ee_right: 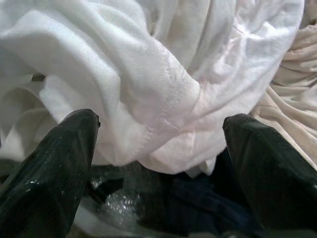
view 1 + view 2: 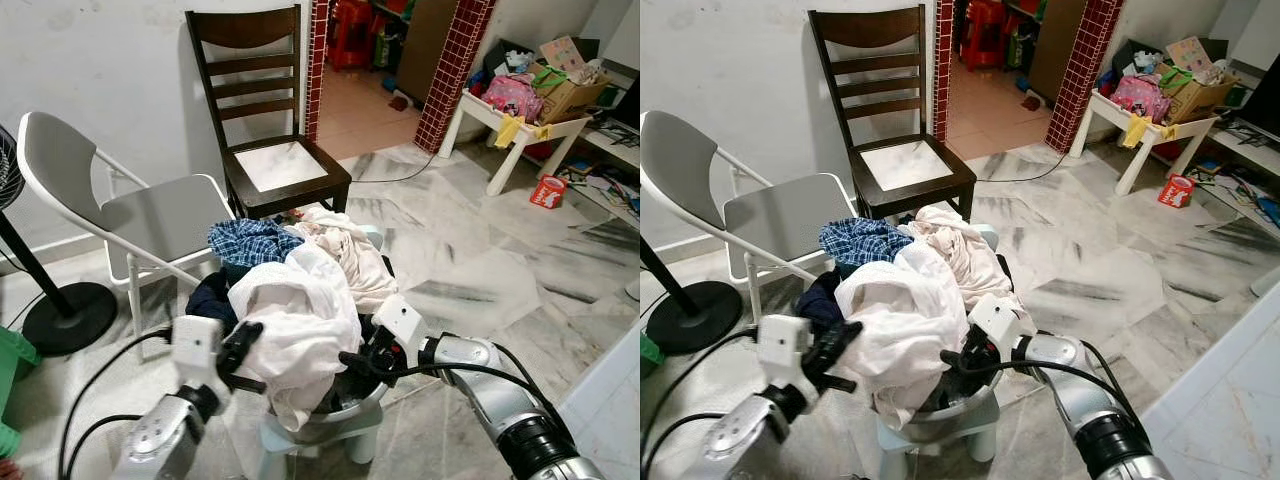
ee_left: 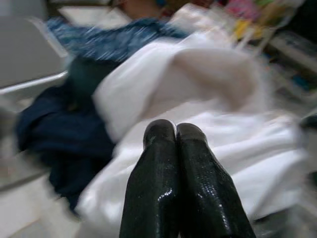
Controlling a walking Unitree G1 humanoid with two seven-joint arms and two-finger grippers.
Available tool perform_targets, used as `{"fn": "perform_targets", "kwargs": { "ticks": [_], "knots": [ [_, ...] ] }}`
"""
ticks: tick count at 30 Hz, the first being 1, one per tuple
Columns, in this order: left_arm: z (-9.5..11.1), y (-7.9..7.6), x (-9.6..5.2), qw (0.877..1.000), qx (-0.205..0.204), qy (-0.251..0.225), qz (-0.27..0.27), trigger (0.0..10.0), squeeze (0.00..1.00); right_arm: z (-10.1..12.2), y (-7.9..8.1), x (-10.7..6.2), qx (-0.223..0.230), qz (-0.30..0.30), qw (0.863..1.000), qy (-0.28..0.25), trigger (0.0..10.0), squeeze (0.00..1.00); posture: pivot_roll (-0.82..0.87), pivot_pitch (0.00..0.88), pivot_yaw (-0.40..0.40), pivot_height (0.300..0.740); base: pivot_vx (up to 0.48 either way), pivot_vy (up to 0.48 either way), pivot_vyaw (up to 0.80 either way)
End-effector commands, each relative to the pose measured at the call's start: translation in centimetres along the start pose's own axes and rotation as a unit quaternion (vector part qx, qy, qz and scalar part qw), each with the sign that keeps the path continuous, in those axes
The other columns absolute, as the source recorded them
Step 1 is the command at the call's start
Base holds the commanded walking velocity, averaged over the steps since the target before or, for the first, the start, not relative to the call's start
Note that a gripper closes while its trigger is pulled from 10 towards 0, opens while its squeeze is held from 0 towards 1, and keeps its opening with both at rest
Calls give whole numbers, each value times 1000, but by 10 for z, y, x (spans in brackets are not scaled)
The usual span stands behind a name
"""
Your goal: Hang hanger
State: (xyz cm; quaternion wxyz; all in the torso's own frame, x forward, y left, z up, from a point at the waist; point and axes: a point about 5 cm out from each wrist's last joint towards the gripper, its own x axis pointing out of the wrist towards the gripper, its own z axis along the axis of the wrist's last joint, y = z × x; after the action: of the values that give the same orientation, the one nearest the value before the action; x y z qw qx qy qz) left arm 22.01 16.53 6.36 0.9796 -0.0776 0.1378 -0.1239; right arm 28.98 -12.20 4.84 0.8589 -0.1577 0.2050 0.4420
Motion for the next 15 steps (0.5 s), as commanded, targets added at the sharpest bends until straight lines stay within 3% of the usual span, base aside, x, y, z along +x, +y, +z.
{"fn": "perform_targets", "kwargs": {
  "ticks": [1, 2, 4, 5, 6, 7, 11, 15],
  "knots": [
    [-10, 5, -1, 999, 11, 28, 20, 2824, 0, -2, 0, -1, -5, -8, 1000, 2, 10000, 0, 78, 33, -74, 740, 0, 0, 0],
    [-15, 7, -2, 998, 18, 49, 25, 10000, 0, -2, 2, 0, -6, -8, 1000, 1, 10000, 0, 76, 33, -74, 740, 0, 0, 0],
    [-15, 5, -3, 999, 19, 46, 21, 10000, 0, -2, 2, 0, -8, -8, 1000, 1, 10000, 0, 76, 32, -72, 740, 0, 0, 0],
    [-13, 1, -4, 999, 16, 42, 7, 10000, 90, -3, 2, 0, -11, -9, 1000, 3, 10000, 0, 75, 32, -71, 740, 0, 0, 0],
    [-11, -1, -4, 999, 20, 41, 5, 10000, 624, -3, 2, 0, -13, -9, 1000, 4, 10000, 0, 75, 32, -72, 740, 0, 0, 0],
    [-8, -3, -4, 999, 29, 35, 1, 10000, 1000, -3, 1, -1, -14, -10, 1000, 5, 10000, 0, 75, 32, -72, 740, 0, 0, 0],
    [32, -16, -6, 996, 63, -69, -8, 10000, 1000, -8, -1, -3, -16, -18, 1000, 12, 10000, 0, 72, 30, -72, 740, 0, 0, 0],
    [44, -13, -8, 991, 88, -100, 4, 10000, 1000, -9, -1, -3, -16, -19, 1000, 14, 10000, 0, 74, 27, -73, 740, 0, 0, 0]
  ]
}}
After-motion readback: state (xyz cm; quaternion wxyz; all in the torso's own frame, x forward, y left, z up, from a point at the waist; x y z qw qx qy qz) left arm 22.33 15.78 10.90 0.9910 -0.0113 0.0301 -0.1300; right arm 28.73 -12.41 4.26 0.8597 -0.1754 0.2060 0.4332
